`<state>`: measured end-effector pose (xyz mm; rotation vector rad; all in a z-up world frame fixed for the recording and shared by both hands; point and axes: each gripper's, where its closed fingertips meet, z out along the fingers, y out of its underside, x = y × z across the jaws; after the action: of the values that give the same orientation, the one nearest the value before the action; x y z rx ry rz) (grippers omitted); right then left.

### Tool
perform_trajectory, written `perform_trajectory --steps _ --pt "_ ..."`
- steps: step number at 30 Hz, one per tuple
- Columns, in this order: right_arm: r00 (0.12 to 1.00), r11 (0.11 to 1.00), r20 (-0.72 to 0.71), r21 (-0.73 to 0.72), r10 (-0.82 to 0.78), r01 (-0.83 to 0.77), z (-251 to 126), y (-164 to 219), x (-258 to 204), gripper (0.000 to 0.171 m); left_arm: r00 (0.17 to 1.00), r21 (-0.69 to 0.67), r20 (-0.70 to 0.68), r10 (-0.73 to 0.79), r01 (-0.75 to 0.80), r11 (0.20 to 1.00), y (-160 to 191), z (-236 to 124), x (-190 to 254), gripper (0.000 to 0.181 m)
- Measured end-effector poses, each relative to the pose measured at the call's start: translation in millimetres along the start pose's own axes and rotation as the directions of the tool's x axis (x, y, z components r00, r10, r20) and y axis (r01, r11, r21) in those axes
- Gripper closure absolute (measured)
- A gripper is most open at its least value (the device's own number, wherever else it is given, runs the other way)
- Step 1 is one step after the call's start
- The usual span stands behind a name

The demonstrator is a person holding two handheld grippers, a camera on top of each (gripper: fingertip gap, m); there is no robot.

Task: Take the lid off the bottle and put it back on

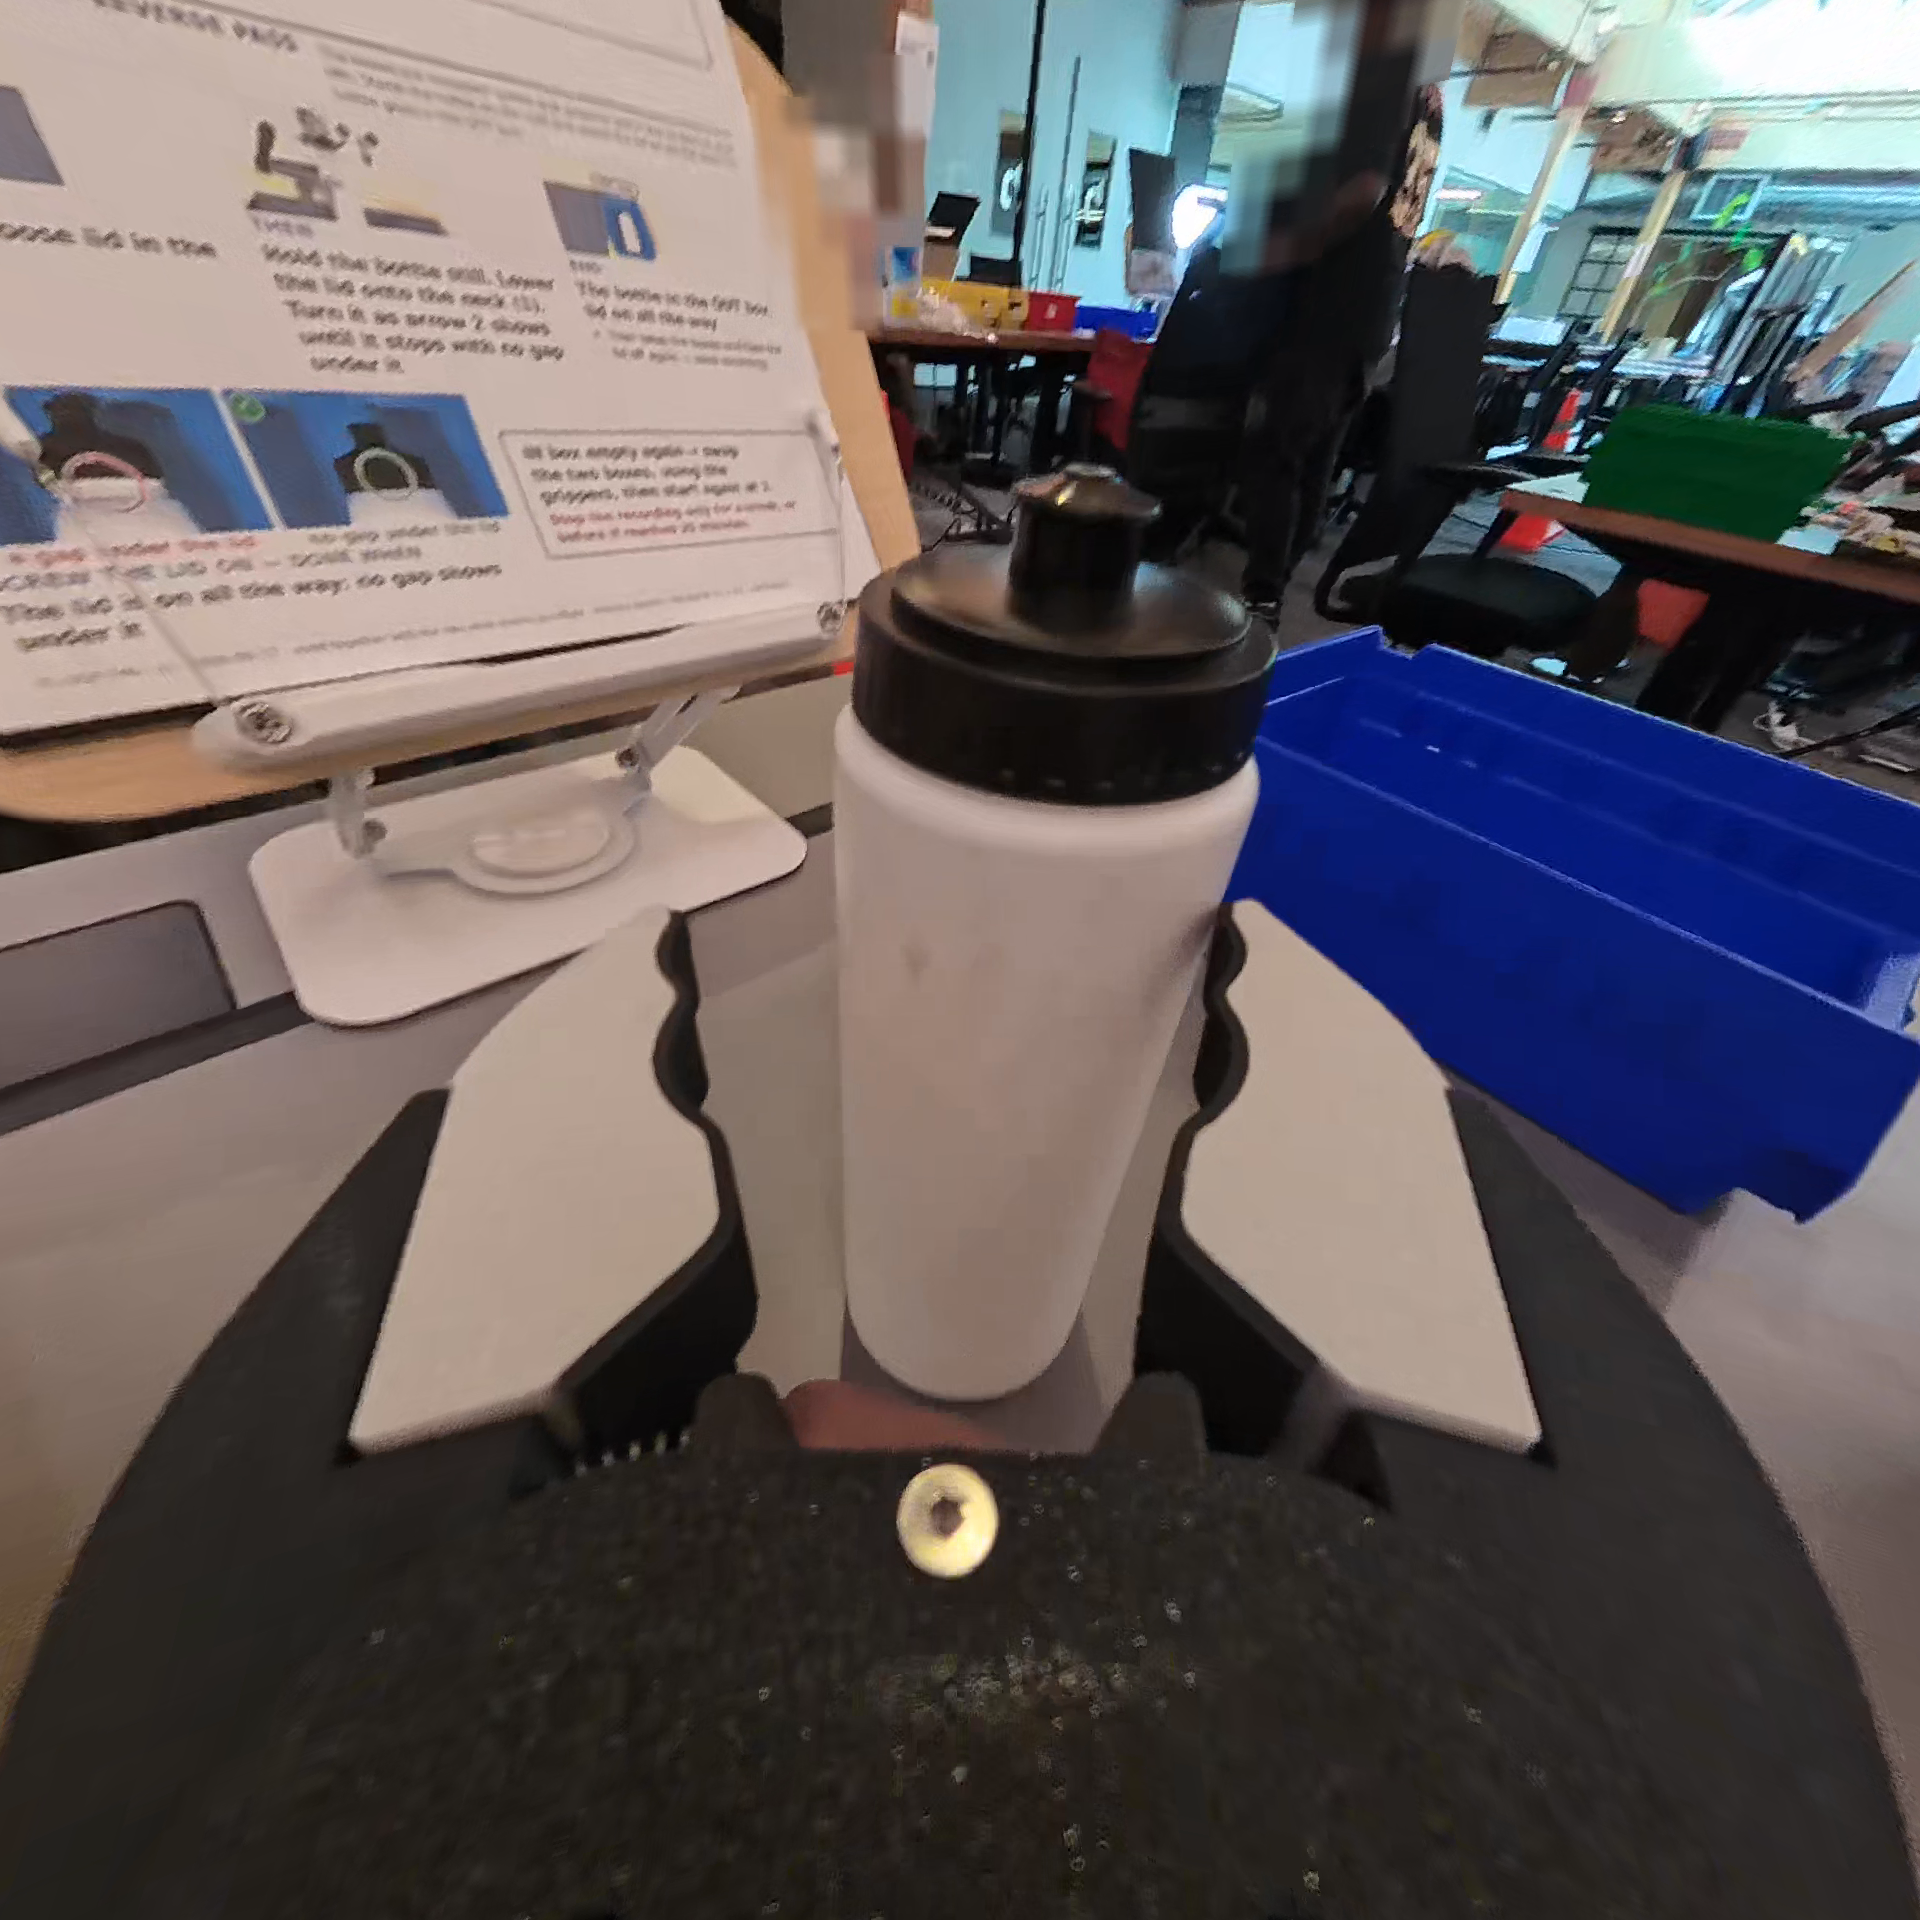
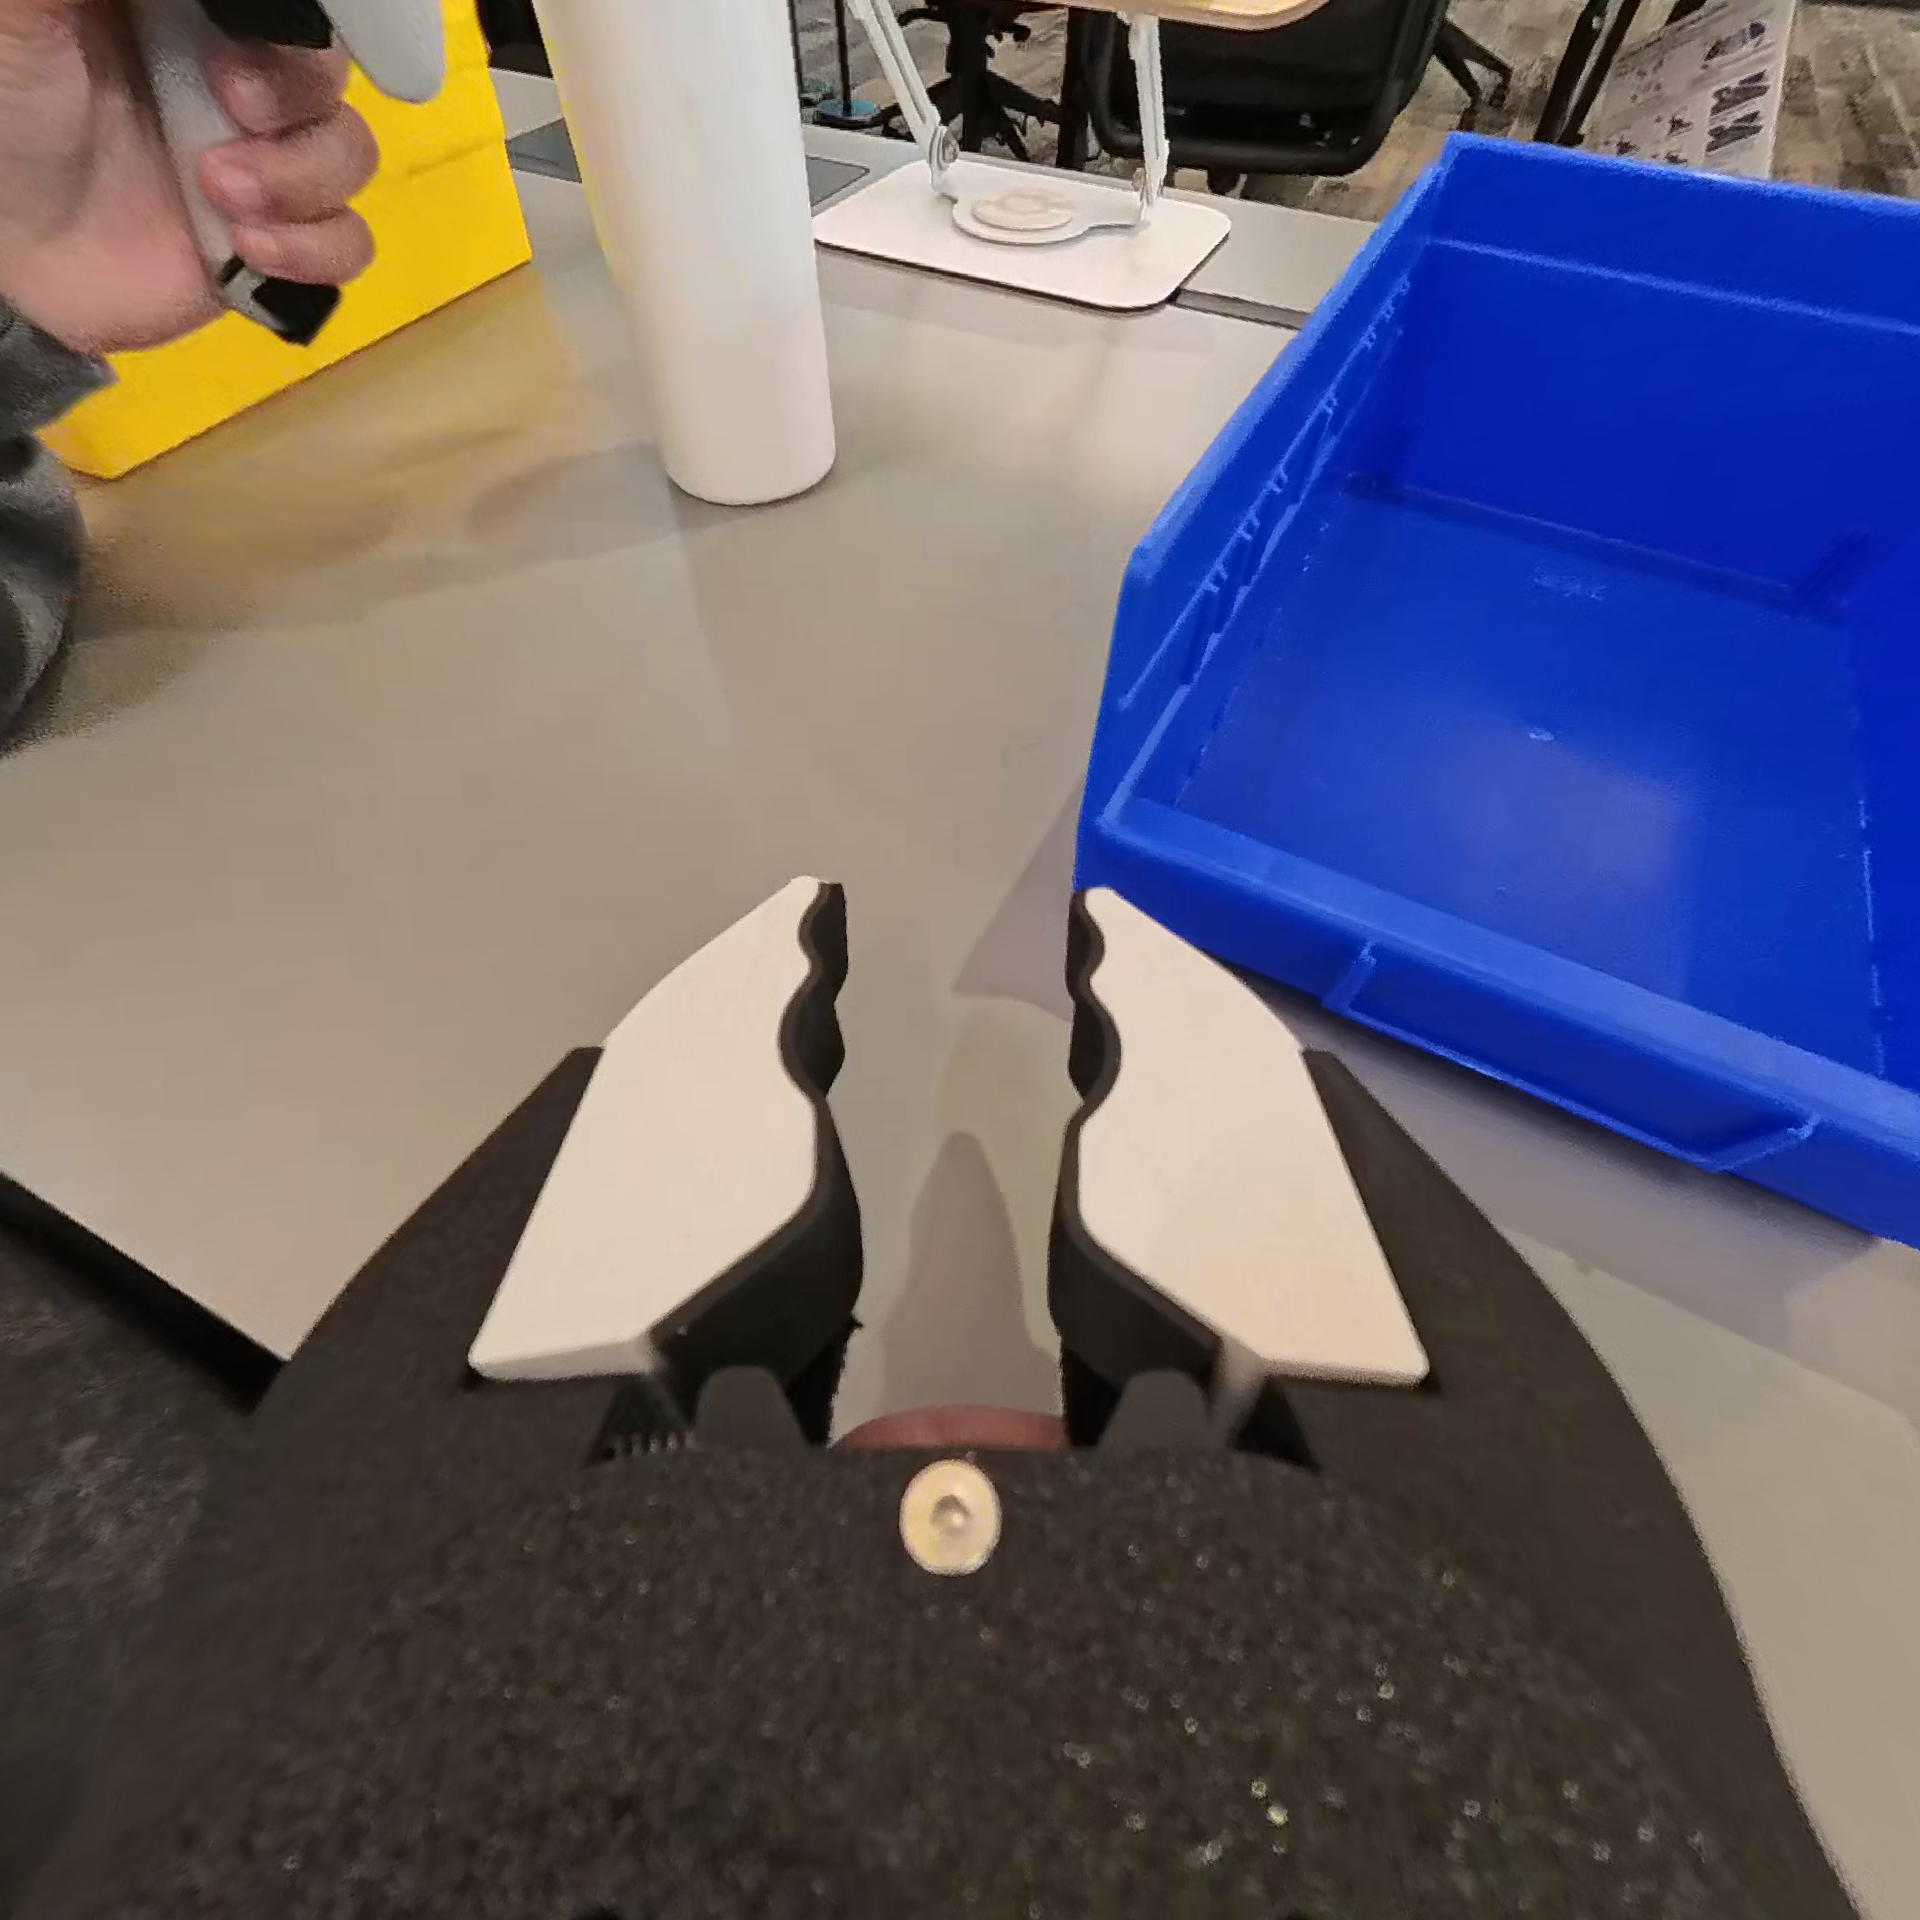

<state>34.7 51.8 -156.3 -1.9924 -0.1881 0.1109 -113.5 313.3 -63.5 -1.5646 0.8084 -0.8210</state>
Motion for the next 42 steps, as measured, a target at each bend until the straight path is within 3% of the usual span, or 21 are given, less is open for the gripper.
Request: perform_trajectory --steps 3,8,16,21,25,29,32,35,39,42 --pt "1.0 1.0 -0.011 0.003 0.013 -0.013 0.1 0.3 4.4 0.131 0.997 -0.003 -0.058 0.056 -0.057 0.998 -1.6 18.2 8.4 0.082" --pt "0.999 0.999 -0.034 -0.016 0.031 -0.032 3.6 6.5 12.0 0.13 0.987 0.035 -0.08 0.137 -0.134 0.99 1.0 41.2 14.1 0.093" --pt "0.996 0.996 0.013 0.009 0.093 -0.093 1.2 -23.1 7.2 0.123 0.99 0.123 -0.061 0.13 -0.122 0.985 -0.9 43.9 22.2 0.094" --pt "0.98 0.988 0.186 -0.145 0.073 -0.046 24.4 -90.9 -7.1 0.103 0.986 0.128 -0.103 0.13 -0.116 0.985 0.9 41.6 37.4 0.094" --pt "0.943 0.969 0.329 -0.211 -0.055 0.13 62.2 -176.2 -31.6 0.085 0.983 0.144 -0.126 0.131 -0.112 0.983 1.1 39.4 41.1 0.094" --pt "0.916 0.897 0.351 -0.316 -0.191 0.309 120.7 -232.0 -51.3 0.079 0.983 0.151 -0.129 0.13 -0.11 0.982 1.3 38.4 41.9 0.094" --pt "0.903 0.81 0.38 -0.453 -0.201 0.371 158.4 -237.7 -70.3 0.072 0.984 0.152 -0.126 0.129 -0.109 0.982 1.4 38.5 41.6 0.094" --pt "0.919 0.744 0.339 -0.556 -0.202 0.369 186.1 -233.4 -73.1 0.079 0.984 0.151 -0.125 0.127 -0.108 0.983 1.5 38.7 41.4 0.094" --pt "0.934 0.665 0.339 -0.674 -0.111 0.323 191.4 -217.6 -79.3 0.097 0.984 0.147 -0.128 0.124 -0.105 0.984 1.8 39.3 41.4 0.094" --pt "0.93 0.64 0.342 -0.686 -0.135 0.346 189.6 -217.1 -78.9 0.099 0.983 0.152 -0.134 0.126 -0.105 0.983 1.7 38.9 42.1 0.094"
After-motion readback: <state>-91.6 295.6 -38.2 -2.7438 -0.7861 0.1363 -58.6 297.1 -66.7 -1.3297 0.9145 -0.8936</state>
